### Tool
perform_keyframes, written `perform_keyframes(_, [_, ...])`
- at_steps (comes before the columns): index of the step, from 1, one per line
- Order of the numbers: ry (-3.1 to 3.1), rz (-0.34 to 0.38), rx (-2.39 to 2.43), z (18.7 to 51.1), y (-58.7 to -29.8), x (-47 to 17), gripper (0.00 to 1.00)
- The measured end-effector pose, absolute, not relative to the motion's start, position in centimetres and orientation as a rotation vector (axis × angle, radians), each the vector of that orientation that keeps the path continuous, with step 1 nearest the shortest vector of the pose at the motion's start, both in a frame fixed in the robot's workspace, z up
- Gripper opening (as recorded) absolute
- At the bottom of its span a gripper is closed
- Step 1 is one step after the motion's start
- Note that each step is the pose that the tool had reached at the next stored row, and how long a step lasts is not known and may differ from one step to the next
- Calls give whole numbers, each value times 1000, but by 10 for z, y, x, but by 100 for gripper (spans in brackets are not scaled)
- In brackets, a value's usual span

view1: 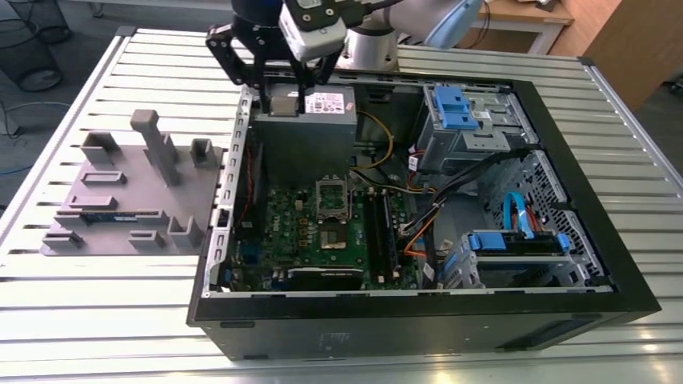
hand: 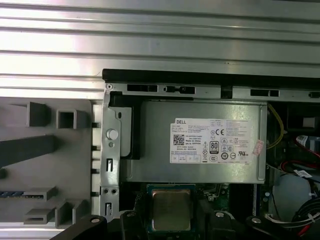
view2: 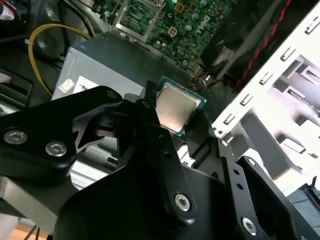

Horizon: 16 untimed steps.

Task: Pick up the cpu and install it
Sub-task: 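Pick up the cpu and move it towards the insertion slot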

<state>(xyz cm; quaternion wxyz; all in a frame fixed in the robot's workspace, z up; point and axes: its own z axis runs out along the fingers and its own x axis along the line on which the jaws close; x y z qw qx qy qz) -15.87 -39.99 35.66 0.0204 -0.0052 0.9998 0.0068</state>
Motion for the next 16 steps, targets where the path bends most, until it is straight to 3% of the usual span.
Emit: perform_keyframes(16, [3101, 21, -16, 356, -400, -104, 47])
